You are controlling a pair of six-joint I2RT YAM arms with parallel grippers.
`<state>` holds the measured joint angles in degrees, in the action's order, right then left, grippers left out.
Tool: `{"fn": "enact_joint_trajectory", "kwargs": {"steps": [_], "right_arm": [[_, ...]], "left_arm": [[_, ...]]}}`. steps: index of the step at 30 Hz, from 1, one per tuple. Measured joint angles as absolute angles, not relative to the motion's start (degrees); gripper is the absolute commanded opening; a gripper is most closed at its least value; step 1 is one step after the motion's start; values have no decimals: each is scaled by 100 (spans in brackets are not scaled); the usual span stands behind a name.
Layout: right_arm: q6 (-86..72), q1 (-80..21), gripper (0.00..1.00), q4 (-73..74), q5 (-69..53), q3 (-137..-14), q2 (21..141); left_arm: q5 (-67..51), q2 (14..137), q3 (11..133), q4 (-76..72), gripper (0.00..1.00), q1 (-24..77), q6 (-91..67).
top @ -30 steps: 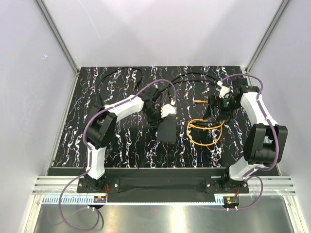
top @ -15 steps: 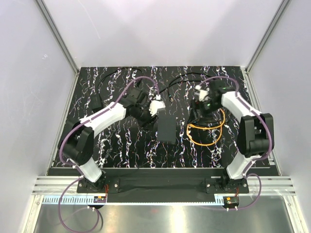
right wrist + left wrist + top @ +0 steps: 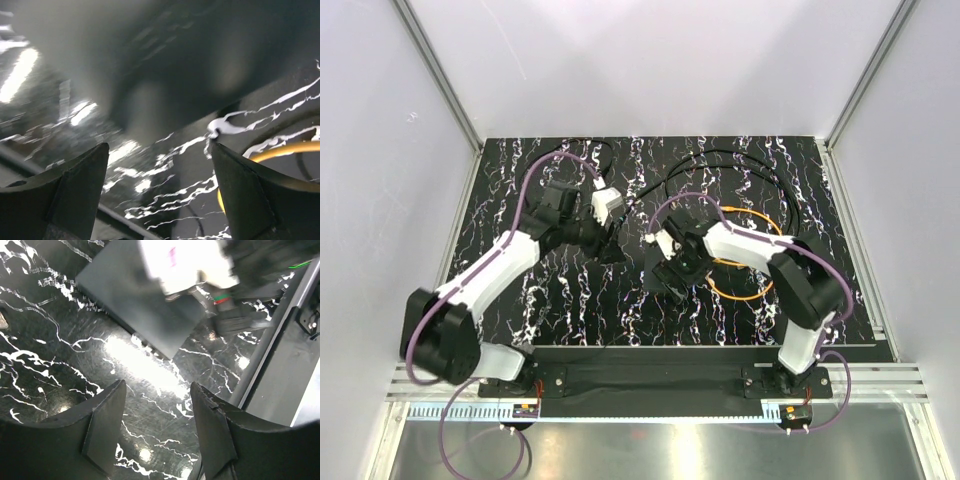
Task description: Insert the plug into the switch port
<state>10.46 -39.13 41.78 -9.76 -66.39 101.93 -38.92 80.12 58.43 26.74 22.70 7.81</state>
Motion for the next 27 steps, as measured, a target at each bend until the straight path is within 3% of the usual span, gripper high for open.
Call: {"fn": "enact_joint_trajectory", "kwargs": {"steps": [14,27], "right_arm": [[722,-3828,81,4123,-62,-7349,10991],[515,-2810,80,4082,-631,-7784,10927]], "left_arm": [[-3430,6541,5037,3951,62,2401,2842],[-2401,7109,4676,4497,63,4195,3520]]}}
